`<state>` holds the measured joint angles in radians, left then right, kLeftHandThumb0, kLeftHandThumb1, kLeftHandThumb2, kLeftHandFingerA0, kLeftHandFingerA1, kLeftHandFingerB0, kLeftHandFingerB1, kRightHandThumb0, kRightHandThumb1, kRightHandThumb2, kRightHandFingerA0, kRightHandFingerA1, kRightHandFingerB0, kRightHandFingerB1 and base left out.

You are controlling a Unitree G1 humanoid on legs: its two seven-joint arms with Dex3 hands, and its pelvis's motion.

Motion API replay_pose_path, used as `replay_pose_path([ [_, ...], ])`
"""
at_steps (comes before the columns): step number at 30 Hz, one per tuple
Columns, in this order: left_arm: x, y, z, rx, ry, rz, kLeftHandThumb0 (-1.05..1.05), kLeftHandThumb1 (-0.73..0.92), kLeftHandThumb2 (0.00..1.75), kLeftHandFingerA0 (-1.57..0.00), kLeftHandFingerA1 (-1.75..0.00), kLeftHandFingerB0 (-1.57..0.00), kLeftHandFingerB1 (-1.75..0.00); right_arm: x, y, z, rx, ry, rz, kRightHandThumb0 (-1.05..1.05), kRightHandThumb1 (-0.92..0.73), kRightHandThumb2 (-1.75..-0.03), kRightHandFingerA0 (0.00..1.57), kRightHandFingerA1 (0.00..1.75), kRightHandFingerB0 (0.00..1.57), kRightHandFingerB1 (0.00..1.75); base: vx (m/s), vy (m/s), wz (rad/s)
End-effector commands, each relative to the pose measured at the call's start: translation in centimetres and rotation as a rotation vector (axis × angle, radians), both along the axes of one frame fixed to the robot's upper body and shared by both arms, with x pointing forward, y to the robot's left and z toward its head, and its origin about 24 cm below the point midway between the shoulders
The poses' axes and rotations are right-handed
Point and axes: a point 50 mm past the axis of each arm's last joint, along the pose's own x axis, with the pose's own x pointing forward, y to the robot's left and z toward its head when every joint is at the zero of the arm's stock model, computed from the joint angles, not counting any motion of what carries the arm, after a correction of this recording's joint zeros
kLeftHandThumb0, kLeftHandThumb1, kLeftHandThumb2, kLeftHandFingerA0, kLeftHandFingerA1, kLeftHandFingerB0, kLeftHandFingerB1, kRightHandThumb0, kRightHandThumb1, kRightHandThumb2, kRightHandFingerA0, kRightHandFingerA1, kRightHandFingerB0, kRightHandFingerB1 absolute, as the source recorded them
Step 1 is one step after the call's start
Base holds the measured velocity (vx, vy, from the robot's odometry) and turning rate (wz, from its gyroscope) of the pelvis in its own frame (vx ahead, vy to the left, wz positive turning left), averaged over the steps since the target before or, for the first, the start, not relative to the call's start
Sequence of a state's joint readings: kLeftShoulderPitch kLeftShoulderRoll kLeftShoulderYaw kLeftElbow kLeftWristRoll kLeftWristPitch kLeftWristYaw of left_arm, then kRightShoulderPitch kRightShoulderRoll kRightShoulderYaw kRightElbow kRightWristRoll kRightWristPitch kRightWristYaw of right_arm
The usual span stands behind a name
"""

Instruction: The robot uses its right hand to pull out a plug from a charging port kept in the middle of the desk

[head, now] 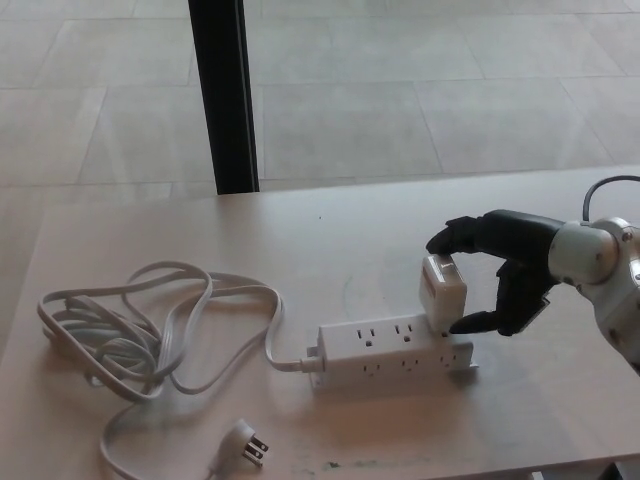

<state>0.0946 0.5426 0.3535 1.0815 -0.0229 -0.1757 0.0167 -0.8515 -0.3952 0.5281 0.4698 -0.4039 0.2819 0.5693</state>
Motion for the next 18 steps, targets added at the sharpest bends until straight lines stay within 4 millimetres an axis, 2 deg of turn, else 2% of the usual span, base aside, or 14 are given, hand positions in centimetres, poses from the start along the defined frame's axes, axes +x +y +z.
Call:
replay_pose_path([
  [1, -0.18, 0.62, 0.50, 0.020, 0.026, 0.003, -0.58, 0.61, 0.58, -0.82, -0.89, -0.66, -0.49, -0.04, 0.34, -0.47, -0.025, 0.005, 0.014, -0.74, -0.50, -0.56, 1.03, 1.12, 0.22, 0.28, 0.00, 0.000, 0.00],
  [2, -0.14, 0.64, 0.53, 0.019, 0.022, 0.009, -0.60, 0.60, 0.59, -0.81, -0.86, -0.68, -0.50, 0.02, 0.70, -0.51, -0.035, -0.001, 0.029, -0.81, -0.44, -0.80, 1.03, 1.16, 0.21, 0.40, 0.00, 0.000, 0.00],
  [5, -0.07, 0.65, 0.53, 0.020, 0.025, 0.007, -0.60, 0.61, 0.59, -0.84, -0.85, -0.66, -0.49, 0.02, 0.93, -0.54, -0.041, 0.004, 0.028, -0.76, -0.44, -0.78, 1.04, 1.15, 0.24, 0.41, 0.00, 0.000, 0.00],
  [6, -0.07, 0.65, 0.53, 0.020, 0.024, 0.007, -0.60, 0.61, 0.59, -0.83, -0.86, -0.67, -0.50, 0.03, 0.97, -0.57, -0.044, 0.001, 0.030, -0.67, -0.41, -0.78, 1.01, 1.14, 0.26, 0.44, 0.00, 0.000, 0.00],
  [7, -0.07, 0.65, 0.54, 0.020, 0.023, 0.006, -0.60, 0.61, 0.59, -0.83, -0.89, -0.67, -0.50, 0.04, 1.06, -0.62, -0.051, -0.006, 0.038, -0.59, -0.49, -0.56, 1.01, 1.24, 0.34, 0.34, 0.00, 0.000, 0.00],
  [9, -0.07, 0.64, 0.55, 0.026, 0.030, 0.000, -0.60, 0.62, 0.59, -0.82, -0.83, -0.69, -0.50, 0.00, 1.19, -0.64, -0.059, -0.015, 0.045, -0.55, -0.49, -0.56, 0.99, 1.31, 0.36, 0.35, 0.00, 0.000, 0.00],
  [10, -0.08, 0.63, 0.55, 0.026, 0.027, -0.003, -0.58, 0.61, 0.59, -0.82, -0.92, -0.69, -0.52, -0.02, 1.20, -0.69, -0.054, -0.018, 0.042, -0.48, -0.50, -0.57, 0.83, 1.36, 0.41, 0.38, 0.00, 0.000, 0.00],
  [12, -0.09, 0.60, 0.57, 0.027, 0.021, -0.006, -0.59, 0.62, 0.60, -0.81, -0.88, -0.68, -0.51, 0.01, 1.17, -0.73, -0.055, -0.021, 0.036, -0.43, -0.51, -0.58, 0.75, 1.42, 0.46, 0.40, 0.00, 0.000, 0.00],
  [16, -0.02, 0.62, 0.48, 0.022, 0.026, 0.001, -0.59, 0.61, 0.60, -0.82, -0.85, -0.67, -0.49, 0.31, 1.01, -0.80, -0.075, -0.032, 0.027, -0.44, -0.53, -0.58, 0.71, 1.37, 0.50, 0.47, 0.00, 0.000, 0.00],
  [17, -0.04, 0.62, 0.51, 0.021, 0.025, -0.002, -0.58, 0.62, 0.59, -0.82, -0.84, -0.67, -0.49, 0.41, 1.01, -0.72, -0.082, -0.032, 0.022, -0.45, -0.42, -0.85, 0.74, 1.07, 0.44, 0.59, 0.00, 0.000, 0.00],
  [18, -0.05, 0.60, 0.52, 0.022, 0.022, -0.002, -0.58, 0.62, 0.59, -0.82, -0.87, -0.67, -0.50, 0.52, 0.99, -0.66, -0.081, -0.035, 0.023, -0.48, -0.44, -0.85, 0.75, 1.11, 0.46, 0.61, 0.00, 0.000, 0.00],
])
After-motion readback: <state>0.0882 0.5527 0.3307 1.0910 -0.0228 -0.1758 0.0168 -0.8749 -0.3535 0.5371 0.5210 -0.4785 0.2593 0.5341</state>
